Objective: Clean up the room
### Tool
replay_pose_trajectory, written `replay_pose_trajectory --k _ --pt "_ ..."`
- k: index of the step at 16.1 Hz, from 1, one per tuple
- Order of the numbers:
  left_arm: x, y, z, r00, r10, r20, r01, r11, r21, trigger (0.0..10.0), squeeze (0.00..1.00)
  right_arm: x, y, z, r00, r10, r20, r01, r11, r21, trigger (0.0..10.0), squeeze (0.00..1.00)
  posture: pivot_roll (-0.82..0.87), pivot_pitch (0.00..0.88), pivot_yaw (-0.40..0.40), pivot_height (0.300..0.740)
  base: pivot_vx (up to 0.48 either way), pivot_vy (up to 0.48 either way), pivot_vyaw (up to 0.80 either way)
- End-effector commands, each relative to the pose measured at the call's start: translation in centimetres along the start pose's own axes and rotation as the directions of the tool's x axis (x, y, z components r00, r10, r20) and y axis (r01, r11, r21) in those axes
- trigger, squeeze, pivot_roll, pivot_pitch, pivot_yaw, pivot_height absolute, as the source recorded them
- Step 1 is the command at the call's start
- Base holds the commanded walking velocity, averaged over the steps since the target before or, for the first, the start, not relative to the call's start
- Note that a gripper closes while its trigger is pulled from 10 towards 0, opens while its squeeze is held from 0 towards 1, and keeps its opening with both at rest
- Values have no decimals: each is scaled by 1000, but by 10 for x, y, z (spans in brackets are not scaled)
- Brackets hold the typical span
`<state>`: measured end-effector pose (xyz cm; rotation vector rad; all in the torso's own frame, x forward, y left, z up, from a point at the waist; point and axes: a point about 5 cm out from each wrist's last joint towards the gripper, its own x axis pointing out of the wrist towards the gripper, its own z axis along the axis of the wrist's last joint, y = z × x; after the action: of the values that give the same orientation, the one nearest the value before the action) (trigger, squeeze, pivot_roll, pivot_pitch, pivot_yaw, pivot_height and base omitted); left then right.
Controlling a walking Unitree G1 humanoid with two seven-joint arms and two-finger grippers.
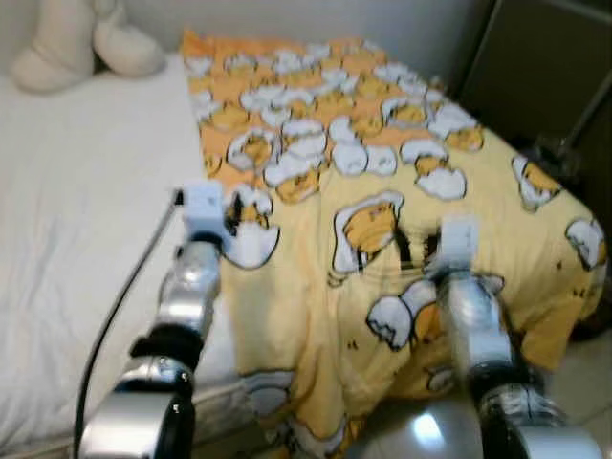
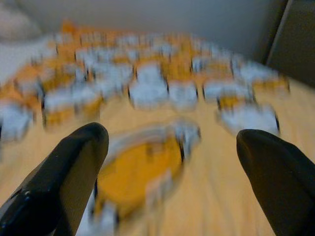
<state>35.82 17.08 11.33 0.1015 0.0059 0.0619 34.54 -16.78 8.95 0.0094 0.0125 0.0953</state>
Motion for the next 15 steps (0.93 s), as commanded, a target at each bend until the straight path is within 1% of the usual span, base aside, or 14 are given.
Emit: replay_pose_trajectory --k 1,2,3,4,5,6,8,9,10,11,12,13,15 --pt "-6 6 -6 1000 1 -17 -1 1000 -2 10000 0 3 4 -10 997 -13 -74 16 999 46 10000 0 111 0 15 740 0 0 0" --pt "-11 3 -5 999 -45 -4 45 999 7 10000 0 5 2 -10 995 -24 -98 29 998 52 10000 0 146 0 21 740 0 0 0" --pt "-27 -8 -1 987 -157 35 154 986 59 10000 0 7 0 -11 991 -37 -129 45 997 60 10000 0 199 39 32 740 0 0 0" --pt "-54 -21 3 952 -298 65 285 945 160 10000 0 9 1 -16 979 -38 -199 44 999 29 10000 0 240 112 37 740 0 0 0" --pt "-64 -16 3 955 -295 42 286 947 146 10000 0 9 5 -22 967 -39 -253 41 999 3 10000 0 271 174 50 740 0 0 0" --pt "-68 -14 3 956 -292 34 285 949 138 10000 0 8 6 -24 963 -40 -268 39 999 -8 10000 0 271 174 50 740 0 0 0" --pt "-88 -5 7 956 -293 4 288 941 179 10000 0 2 12 -40 929 -48 -367 32 998 -50 10000 0 373 267 72 740 0 0 0" --pt "-101 2 14 959 -283 -12 280 942 183 10000 0 -5 9 -50 906 -78 -416 53 996 -72 10000 0 390 287 79 740 0 0 0" --pt "-112 4 19 959 -282 -28 282 940 192 10000 0 -11 6 -57 891 -98 -443 64 994 -91 10000 0 393 286 84 740 0 0 0" --pt "-112 5 20 958 -284 -31 285 939 191 10000 0 -13 3 -59 887 -105 -449 68 993 -98 10000 0 393 286 87 740 0 0 0" --pt "-111 3 23 955 -296 -36 297 936 187 10000 0 -19 -8 -64 876 -120 -468 80 991 -106 10000 0 389 284 91 740 0 0 0" --pt "-109 0 24 950 -311 -39 312 932 181 10000 0 -24 -18 -67 865 -146 -479 104 988 -113 10000 0 350 279 91 740 0 0 0" --pt "-105 -9 23 940 -338 -45 341 925 170 10000 0 -39 -42 -76 835 -209 -508 147 976 -161 10000 0 314 270 92 740 0 0 0"
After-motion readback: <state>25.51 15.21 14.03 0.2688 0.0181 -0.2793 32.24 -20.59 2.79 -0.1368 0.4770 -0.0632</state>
